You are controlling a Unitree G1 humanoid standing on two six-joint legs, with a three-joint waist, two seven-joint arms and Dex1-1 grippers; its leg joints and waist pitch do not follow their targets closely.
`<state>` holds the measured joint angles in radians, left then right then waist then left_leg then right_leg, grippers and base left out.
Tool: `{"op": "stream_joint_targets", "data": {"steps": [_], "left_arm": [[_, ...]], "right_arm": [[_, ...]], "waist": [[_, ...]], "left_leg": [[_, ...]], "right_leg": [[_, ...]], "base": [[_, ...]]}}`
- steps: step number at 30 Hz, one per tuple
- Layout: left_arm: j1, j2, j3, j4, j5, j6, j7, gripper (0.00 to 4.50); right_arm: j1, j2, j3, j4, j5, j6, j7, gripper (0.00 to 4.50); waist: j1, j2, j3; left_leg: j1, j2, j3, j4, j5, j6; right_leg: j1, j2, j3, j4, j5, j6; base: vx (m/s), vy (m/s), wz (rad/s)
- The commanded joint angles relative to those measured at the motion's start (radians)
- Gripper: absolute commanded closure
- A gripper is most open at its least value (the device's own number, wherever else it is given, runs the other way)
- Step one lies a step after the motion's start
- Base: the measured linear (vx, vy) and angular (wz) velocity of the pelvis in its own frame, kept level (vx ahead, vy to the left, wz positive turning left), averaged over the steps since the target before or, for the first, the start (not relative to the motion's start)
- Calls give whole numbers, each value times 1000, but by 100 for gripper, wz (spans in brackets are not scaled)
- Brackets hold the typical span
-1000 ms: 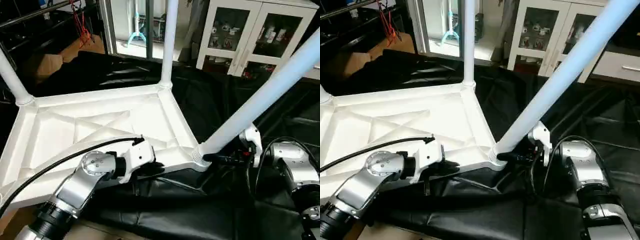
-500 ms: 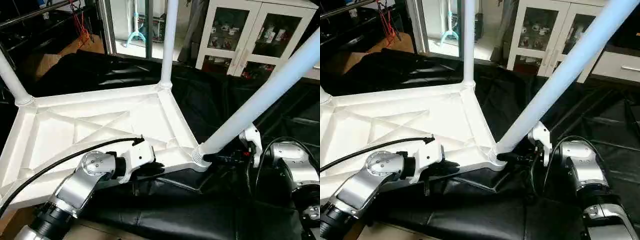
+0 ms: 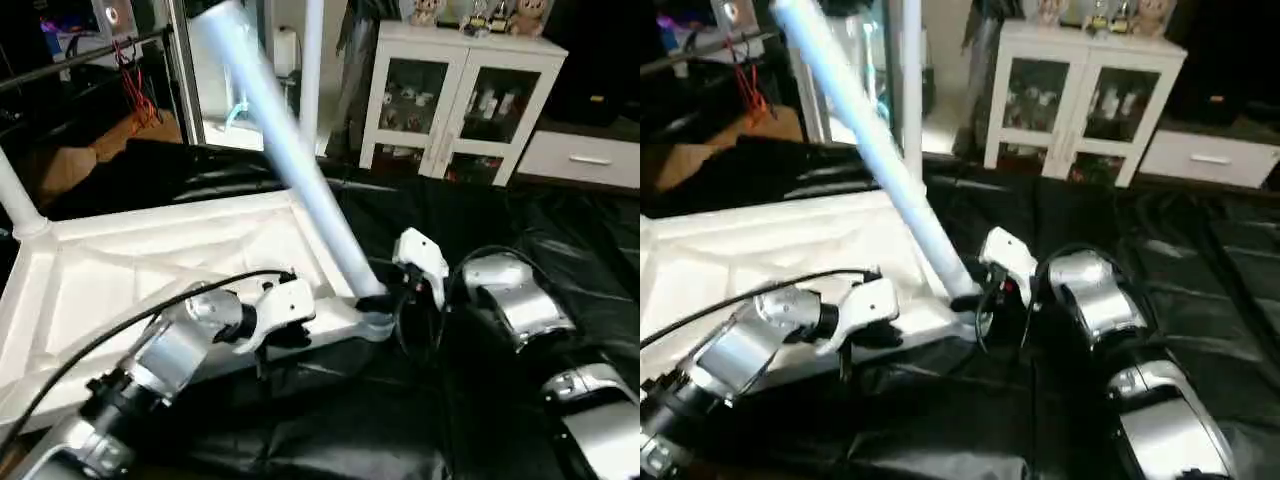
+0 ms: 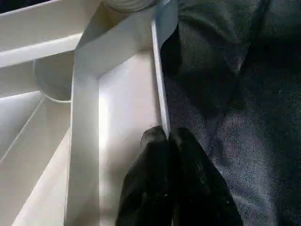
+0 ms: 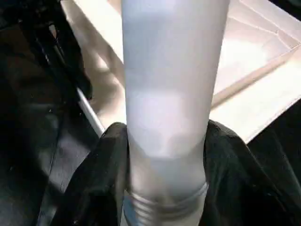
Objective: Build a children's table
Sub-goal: Insert table leg to table base
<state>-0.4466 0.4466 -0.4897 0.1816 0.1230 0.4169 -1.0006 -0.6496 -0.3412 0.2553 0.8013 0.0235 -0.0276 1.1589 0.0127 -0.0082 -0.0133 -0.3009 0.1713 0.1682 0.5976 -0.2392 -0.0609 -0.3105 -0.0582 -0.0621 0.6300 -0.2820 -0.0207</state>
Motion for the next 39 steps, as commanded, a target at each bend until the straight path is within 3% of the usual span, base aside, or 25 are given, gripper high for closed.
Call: {"op": "stream_joint_targets", "data": {"steps": [1,3,4,7,8,9,10,11,12,13,15,16,18,20,22,24,26,30,32,34,35,36,37,38,39], "left_arm": [[-36,-94,-5,30,13,-5,94,450],[-37,-99,6,36,13,-6,106,450],[-34,-96,18,35,10,-10,111,450],[-12,-79,49,16,-4,-44,127,450],[-3,-80,62,10,-14,-64,131,450],[0,-80,65,8,-17,-69,132,450],[7,-83,76,2,-27,-82,132,450],[11,-86,84,-2,-34,-90,131,450],[15,-91,95,-2,-38,-119,136,450],[20,-96,114,-10,-52,-141,136,450],[24,-91,121,-23,-63,-161,124,450],[29,-84,125,-35,-73,-177,113,423],[33,-74,146,-53,-100,-182,94,396],[36,-64,188,-80,-151,-178,64,389],[34,-60,222,-96,-186,-182,52,352],[30,-64,255,-111,-223,-175,44,351],[21,-84,329,-145,-313,-137,39,327],[2,-110,399,-166,-392,-92,71,303],[-48,-137,464,-139,-402,-73,172,274],[-130,-170,524,-69,-343,-87,352,267],[-130,-170,524,-69,-343,-87,352,257],[-205,-198,590,-14,-351,-60,482,252],[-218,-201,602,-5,-355,-54,501,252],[-330,-225,689,67,-393,-7,637,248],[-363,-227,705,90,-399,-1,667,248]], "right_arm": [[125,87,75,153,-86,53,-75,253],[129,94,52,154,-69,40,-92,253],[136,105,10,151,-37,8,-128,254],[161,138,-154,117,111,-67,-198,256],[170,142,-201,98,158,-61,-207,257],[173,143,-211,93,167,-59,-209,257],[180,143,-234,78,190,-64,-210,258],[185,143,-247,69,203,-70,-210,258],[191,147,-272,54,223,-72,-210,259],[197,154,-307,25,256,-68,-204,259],[199,157,-326,0,281,-53,-190,260],[201,160,-338,-18,299,-40,-177,260],[202,160,-358,-49,331,-42,-161,260],[203,155,-384,-107,381,-38,-149,260],[199,148,-400,-147,412,-32,-147,261],[194,143,-414,-176,436,-26,-147,261],[185,142,-441,-236,469,-5,-148,261],[182,139,-444,-286,472,-9,-145,261],[182,128,-426,-350,462,-23,-143,261],[189,104,-384,-418,426,-48,-121,261],[189,104,-384,-418,426,-48,-121,261],[191,94,-359,-457,408,-53,-110,261],[192,93,-355,-464,406,-53,-108,261],[194,90,-327,-523,398,-44,-98,262],[194,92,-319,-537,397,-40,-95,262]], "waist": [[-12,11,19],[-7,10,16],[-4,16,17],[-5,18,11],[-6,16,8],[-8,20,2],[-9,24,2],[-10,22,-6],[-5,28,-17],[-5,32,-18],[1,35,-24],[0,34,-24],[2,40,-30],[3,41,-34],[5,37,-37],[3,32,-29],[6,34,-23],[17,37,-21],[23,36,-22],[26,34,-24],[28,34,-24],[29,33,-25],[28,27,-24],[32,31,-29],[33,31,-32]], "left_leg": [[-6,67,-39,-92,-426,-8],[2,66,-37,-89,-433,-10],[2,67,-38,-91,-437,-7],[-11,69,-41,-97,-414,0],[-24,73,-43,-101,-369,9],[-30,74,-40,-99,-313,23],[-33,74,-39,-98,-285,30],[-40,75,-36,-90,-204,55],[-45,71,-31,-74,-78,91],[-50,68,-26,-65,-4,136],[-54,66,-25,-55,54,172],[-59,66,-25,-53,79,201],[-62,67,-27,-46,122,226],[-63,72,-29,-39,194,251],[-69,73,-29,-32,249,269],[-72,68,-23,-32,222,277],[-72,69,-20,-35,157,258],[-68,69,-18,-32,163,242],[-66,69,-18,-30,172,242],[-65,66,-19,-24,196,251],[-64,66,-20,-22,203,256],[-70,65,-22,-21,216,264],[-70,65,-20,-21,213,263],[-67,63,-22,-14,232,256],[-66,63,-25,-12,244,261]], "right_leg": [[-34,-93,64,-114,-368,-183],[-40,-96,67,-120,-395,-171],[-43,-96,68,-120,-390,-170],[-32,-99,69,-119,-354,-163],[-24,-95,65,-110,-273,-178],[-18,-94,64,-102,-174,-200],[-16,-93,63,-98,-135,-212],[-10,-95,61,-88,-29,-234],[-5,-95,60,-72,135,-253],[-6,-94,58,-64,248,-267],[-5,-95,57,-54,349,-270],[-4,-93,53,-48,404,-270],[-4,-93,50,-40,457,-264],[-10,-89,44,-27,527,-273],[-10,-88,45,-17,594,-281],[-14,-89,44,-23,562,-285],[-14,-92,47,-28,468,-284],[-17,-87,48,-26,432,-283],[-16,-85,48,-24,438,-283],[-15,-80,46,-20,469,-276],[-15,-79,45,-19,479,-272],[-11,-85,46,-17,495,-264],[-11,-83,45,-17,500,-260],[-13,-79,44,-11,527,-267],[-12,-81,43,-8,541,-270]], "base": [[0,0,0],[0,0,0],[0,0,0],[0,0,0],[0,0,0],[0,0,0],[0,0,0],[0,0,0],[64,10,5],[54,5,4],[0,0,0],[0,0,0],[0,0,0],[0,0,0],[0,0,0],[0,0,0],[0,0,0],[0,0,0],[0,0,0],[0,0,0],[0,0,0],[0,0,0],[0,0,0],[0,0,0],[0,0,0]]}}
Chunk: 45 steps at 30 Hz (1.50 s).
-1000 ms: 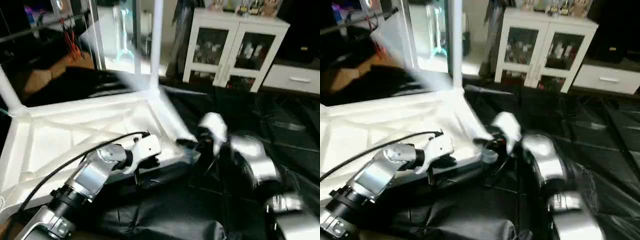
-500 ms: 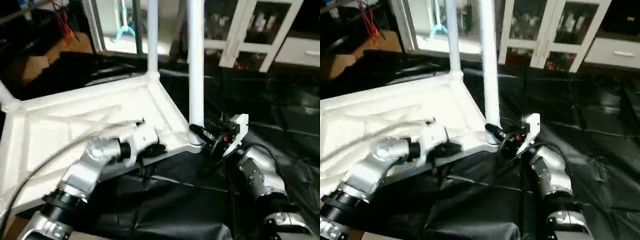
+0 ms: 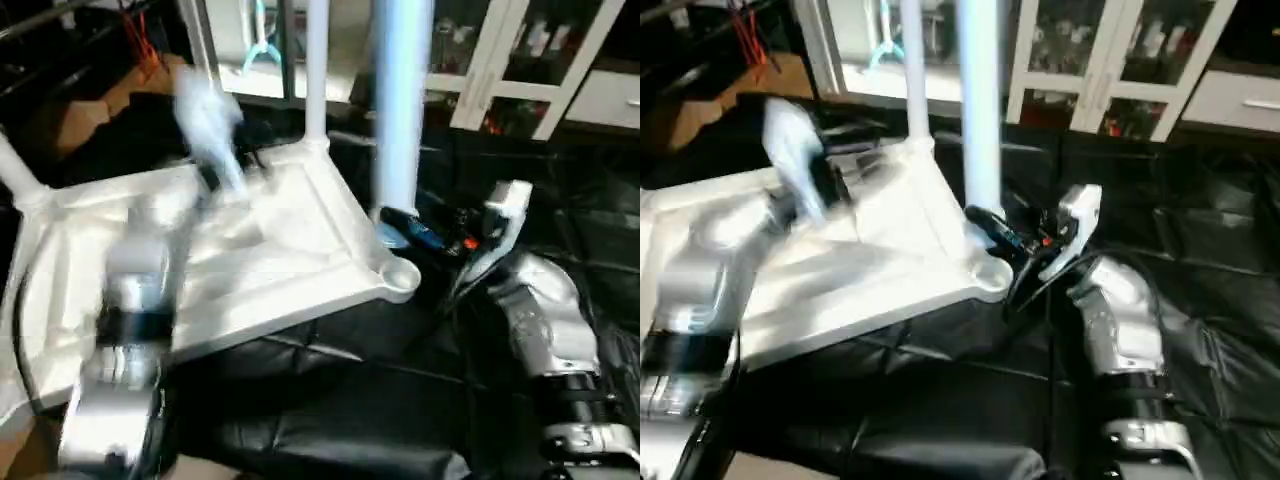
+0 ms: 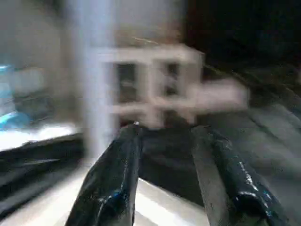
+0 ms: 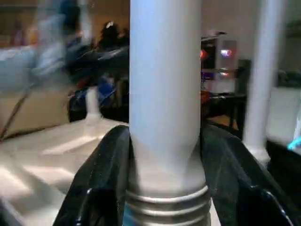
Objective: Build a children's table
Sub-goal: Insert table leg to table base
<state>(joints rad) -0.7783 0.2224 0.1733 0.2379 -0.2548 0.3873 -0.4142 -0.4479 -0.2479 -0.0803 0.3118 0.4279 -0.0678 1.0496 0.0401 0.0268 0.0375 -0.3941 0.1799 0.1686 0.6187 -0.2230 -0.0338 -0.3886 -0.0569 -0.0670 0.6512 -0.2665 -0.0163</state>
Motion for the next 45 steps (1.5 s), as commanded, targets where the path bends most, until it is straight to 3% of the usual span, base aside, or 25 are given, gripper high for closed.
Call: {"op": "stream_joint_targets", "data": {"steps": [1,3,4,8,9,13,21,25,27,28,31,34,35,37,45], "left_arm": [[-59,-2,50,52,-23,32,102,248],[-105,-9,56,70,-30,41,127,248],[-126,-17,57,69,-36,49,134,248],[-156,-60,39,0,-66,109,117,248],[-156,-60,39,0,-66,109,117,248],[-144,-124,-63,-215,-161,281,65,248],[-173,-140,-118,-378,-294,412,39,248],[-174,-143,-108,-399,-283,431,45,248],[-165,-132,-92,-369,-245,385,53,214],[-130,-111,-21,-304,-255,299,28,214],[-34,-59,28,-281,-312,243,-73,199],[25,-43,51,-294,-369,263,-143,172],[44,-50,65,-318,-419,303,-171,167],[49,-59,73,-337,-454,337,-182,155],[-24,-95,48,-319,-572,370,-237,79]], "right_arm": [[-7,2,25,-60,-10,5,18,262],[-9,14,36,-63,-22,6,10,262],[-10,20,41,-59,-32,2,2,262],[-13,19,52,-34,-66,-15,-41,262],[-13,19,52,-34,-66,-15,-41,262],[-16,6,58,7,-119,-29,-109,262],[-36,3,66,64,-174,-35,-165,262],[-46,6,68,78,-182,-39,-181,262],[-51,11,65,77,-176,-37,-186,262],[-62,25,50,64,-144,-24,-187,262],[-76,36,29,49,-115,-3,-198,262],[-84,35,28,45,-111,1,-198,262],[-84,33,33,40,-109,2,-194,262],[-84,33,38,36,-109,2,-191,262],[-69,8,106,25,-176,-9,-162,263]], "waist": [[5,-10,-80],[8,-9,-81],[11,-2,-82],[26,0,-91],[30,0,-89],[54,-3,-85],[49,-12,-80],[48,-12,-79],[46,-12,-76],[45,-9,-77],[38,-4,-76],[38,8,-83],[43,3,-84],[52,5,-84],[55,4,-76]], "left_leg": [[20,56,-27,-31,259,248],[20,53,-25,-29,258,246],[23,54,-25,-26,268,243],[19,56,-27,-14,361,236],[20,56,-26,-13,351,234],[16,58,-22,-13,294,206],[5,46,-19,-14,234,193],[7,49,-19,-14,228,187],[6,48,-18,-14,213,192],[6,46,-19,-14,206,192],[6,43,-21,-17,177,180],[16,51,-22,-15,205,173],[20,55,-22,-14,224,176],[22,56,-20,-12,239,173],[14,51,-19,-16,166,146]], "right_leg": [[67,-86,48,-25,559,-282],[67,-87,49,-25,563,-285],[63,-85,48,-23,569,-290],[61,-84,48,-3,677,-296],[56,-84,47,-8,669,-299],[54,-86,50,-10,587,-313],[64,-80,53,-17,516,-292],[62,-79,53,-19,484,-298],[62,-78,53,-23,455,-290],[63,-77,53,-24,441,-278],[63,-78,53,-25,417,-268],[53,-75,51,-19,435,-276],[49,-75,51,-17,449,-284],[43,-76,51,-12,462,-300],[49,-83,53,-23,369,-294]], "base": [[0,0,0],[0,0,0],[0,0,0],[0,0,0],[0,0,0],[0,0,0],[0,0,0],[0,0,0],[0,0,0],[0,0,0],[0,0,0],[0,0,0],[0,0,0],[0,0,0],[0,0,0]]}}
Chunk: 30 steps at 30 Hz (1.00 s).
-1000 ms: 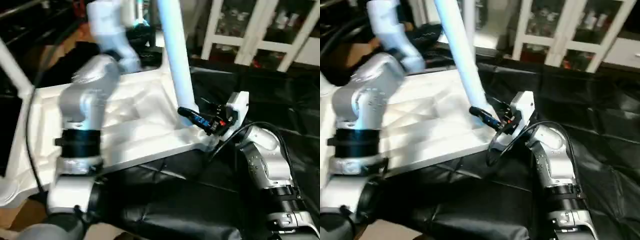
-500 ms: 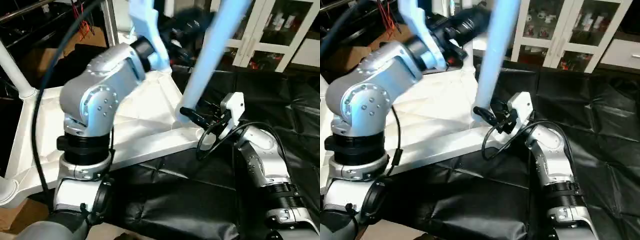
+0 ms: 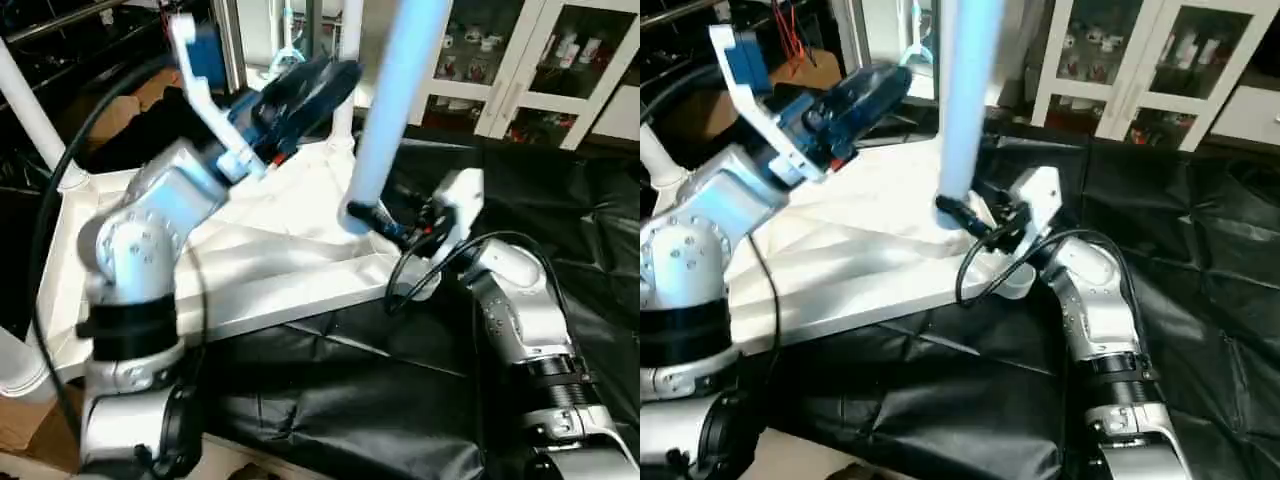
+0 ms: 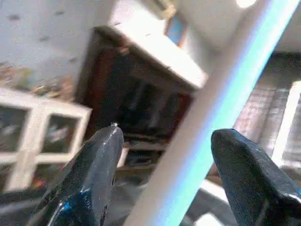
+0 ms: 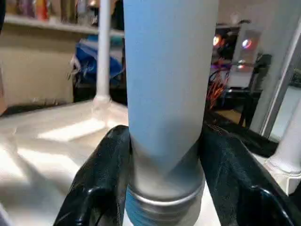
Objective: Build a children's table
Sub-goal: Insert table leg to table base
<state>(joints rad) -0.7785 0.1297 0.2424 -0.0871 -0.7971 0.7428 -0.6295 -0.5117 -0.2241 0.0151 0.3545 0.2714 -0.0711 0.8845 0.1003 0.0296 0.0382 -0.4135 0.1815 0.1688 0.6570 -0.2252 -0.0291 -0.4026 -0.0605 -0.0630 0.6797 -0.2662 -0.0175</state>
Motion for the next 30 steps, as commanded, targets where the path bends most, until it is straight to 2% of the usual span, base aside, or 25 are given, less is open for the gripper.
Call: {"op": "stream_joint_targets", "data": {"steps": [1,5,10,13,16,17,19,22,24,26,28,30], "left_arm": [[-26,-2,-23,6,-33,16,-25,77],[-27,0,-47,-9,-21,24,-39,53],[-34,9,-79,3,10,-2,-42,15],[-36,40,-102,22,62,-56,-45,12],[-43,35,-103,31,64,-57,-46,12],[-47,37,-95,43,75,-62,-27,39],[-47,47,-76,59,92,-89,-8,50],[-43,57,-62,64,91,-97,-1,86],[-43,74,-42,87,89,-110,15,94],[-39,79,-27,89,81,-113,14,110],[-40,82,-4,106,73,-119,17,136],[-45,85,8,130,69,-128,17,144]], "right_arm": [[-6,-17,11,-16,-22,-7,0,263],[-12,-29,28,-12,-37,1,-2,263],[-7,-49,43,-14,-51,7,13,263],[4,-95,68,-36,-94,18,30,263],[-2,-108,66,-24,-99,7,39,263],[-6,-116,57,-22,-92,10,35,263],[-11,-122,59,-21,-94,10,33,263],[-17,-121,62,-15,-100,5,29,263],[-30,-120,66,-8,-104,4,16,263],[-40,-119,65,-4,-101,4,13,263],[-66,-105,64,24,-107,0,-3,263],[-85,-94,70,51,-117,-12,-12,263]], "waist": [[-5,1,-78],[-13,1,-79],[-17,2,-82],[-17,1,-82],[-17,2,-83],[-17,7,-84],[-18,-2,-83],[-17,1,-85],[-18,3,-85],[-18,-2,-84],[-19,8,-84],[-18,6,-85]], "left_leg": [[34,50,-20,-53,173,139],[28,45,-20,-52,184,143],[28,46,-20,-49,195,153],[30,47,-21,-49,201,152],[30,47,-20,-47,204,148],[30,47,-21,-47,207,149],[30,47,-20,-47,200,153],[29,47,-21,-47,197,153],[31,48,-21,-46,205,154],[31,47,-19,-47,205,155],[31,47,-21,-46,195,151],[33,47,-20,-46,195,146]], "right_leg": [[64,-79,49,-49,374,-293],[70,-77,50,-47,424,-287],[71,-75,49,-45,454,-283],[72,-71,48,-45,449,-274],[72,-73,48,-43,460,-276],[71,-74,48,-41,470,-281],[73,-73,49,-44,474,-283],[73,-73,48,-42,470,-283],[71,-72,47,-40,475,-284],[71,-73,47,-42,470,-287],[68,-74,46,-43,450,-289],[68,-74,47,-42,449,-294]], "base": [[0,0,0],[0,0,0],[0,0,0],[0,0,0],[0,0,0],[0,0,0],[0,0,0],[0,0,0],[0,0,0],[0,0,0],[0,0,0],[0,0,0]]}}
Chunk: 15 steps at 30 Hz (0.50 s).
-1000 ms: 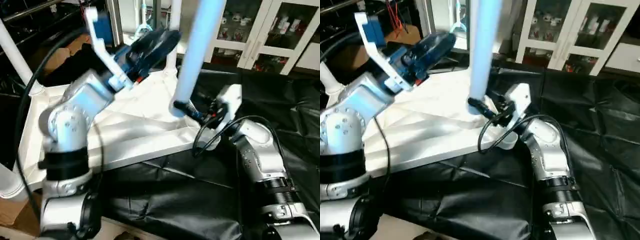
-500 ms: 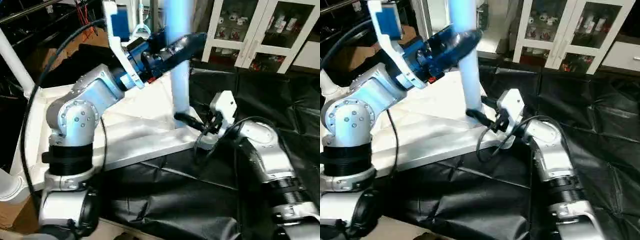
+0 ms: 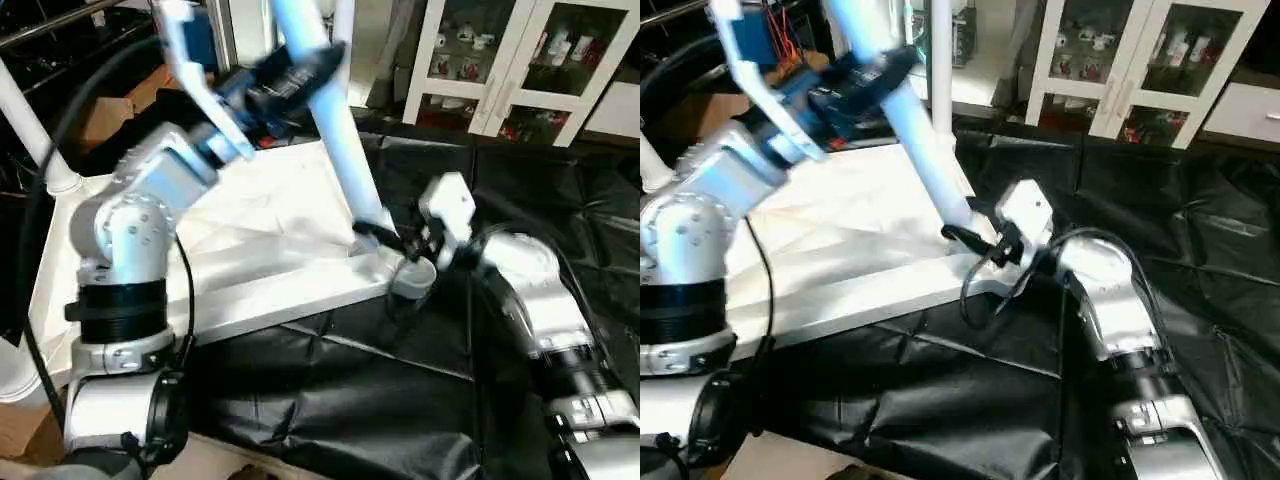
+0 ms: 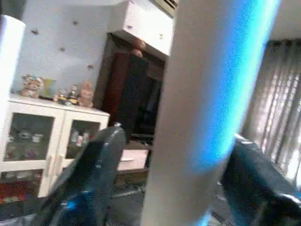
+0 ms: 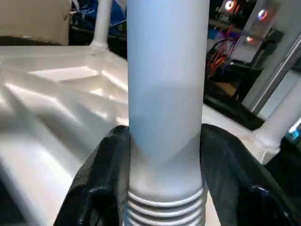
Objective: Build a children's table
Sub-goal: Insert table leg to table base
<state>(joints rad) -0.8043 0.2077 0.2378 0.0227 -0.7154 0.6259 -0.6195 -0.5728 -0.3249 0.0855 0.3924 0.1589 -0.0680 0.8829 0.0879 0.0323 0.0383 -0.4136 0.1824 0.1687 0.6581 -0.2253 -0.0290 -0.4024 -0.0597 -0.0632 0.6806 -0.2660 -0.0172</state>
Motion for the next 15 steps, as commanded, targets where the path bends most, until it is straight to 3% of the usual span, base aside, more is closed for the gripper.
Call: {"op": "stream_joint_targets", "data": {"steps": [1,2,3,4,6,8,9,10,11,14,15], "left_arm": [[-19,7,13,20,-13,-12,7,157],[-20,4,15,27,-14,-17,12,171],[-24,2,8,29,-6,-25,15,180],[-24,2,8,29,-6,-25,15,184],[-36,-5,7,38,4,-38,31,200],[-45,-4,9,45,11,-46,32,225],[-46,-4,9,46,11,-46,32,233],[-54,-4,11,51,9,-51,30,233],[-62,-5,13,64,4,-59,18,244],[-87,-4,14,92,5,-74,9,257],[-99,-4,14,102,18,-88,25,274]], "right_arm": [[-24,7,0,13,-5,-15,-10,263],[-30,10,3,22,-9,-21,-12,263],[-40,17,-1,29,2,-19,-6,263],[-40,17,-1,29,2,-19,-6,263],[-52,22,-3,53,1,-31,-10,263],[-57,20,-5,60,-7,-40,-18,263],[-57,20,-5,59,-6,-40,-17,263],[-59,20,-7,52,0,-37,-12,263],[-61,19,-9,55,1,-45,-7,263],[-56,16,-19,42,21,-38,11,263],[-56,20,-31,34,46,-29,25,228]], "waist": [[-5,4,-85],[-3,1,-85],[-3,-11,-86],[0,-3,-87],[0,-3,-88],[1,11,-91],[-1,4,-90],[1,20,-90],[-1,14,-89],[-1,23,-87],[-1,22,-87]], "left_leg": [[33,46,-20,-46,197,146],[33,46,-19,-47,198,148],[32,46,-19,-48,203,150],[31,46,-20,-47,215,153],[31,46,-20,-45,231,158],[32,47,-23,-40,253,161],[30,46,-22,-41,258,162],[30,45,-25,-39,257,160],[31,46,-23,-40,248,161],[28,45,-23,-42,188,148],[28,45,-22,-42,179,147]], "right_leg": [[67,-74,47,-41,452,-296],[68,-74,47,-41,455,-296],[71,-75,48,-41,463,-297],[70,-76,47,-37,474,-300],[69,-76,46,-35,490,-300],[67,-76,45,-30,513,-297],[68,-75,45,-31,528,-295],[67,-75,44,-29,527,-296],[66,-75,43,-35,522,-293],[71,-78,44,-38,489,-296],[71,-77,45,-39,483,-296]], "base": [[0,0,0],[0,0,0],[0,0,0],[0,0,0],[0,0,0],[0,0,0],[0,0,0],[0,0,0],[0,0,0],[0,0,0],[0,0,0]]}}
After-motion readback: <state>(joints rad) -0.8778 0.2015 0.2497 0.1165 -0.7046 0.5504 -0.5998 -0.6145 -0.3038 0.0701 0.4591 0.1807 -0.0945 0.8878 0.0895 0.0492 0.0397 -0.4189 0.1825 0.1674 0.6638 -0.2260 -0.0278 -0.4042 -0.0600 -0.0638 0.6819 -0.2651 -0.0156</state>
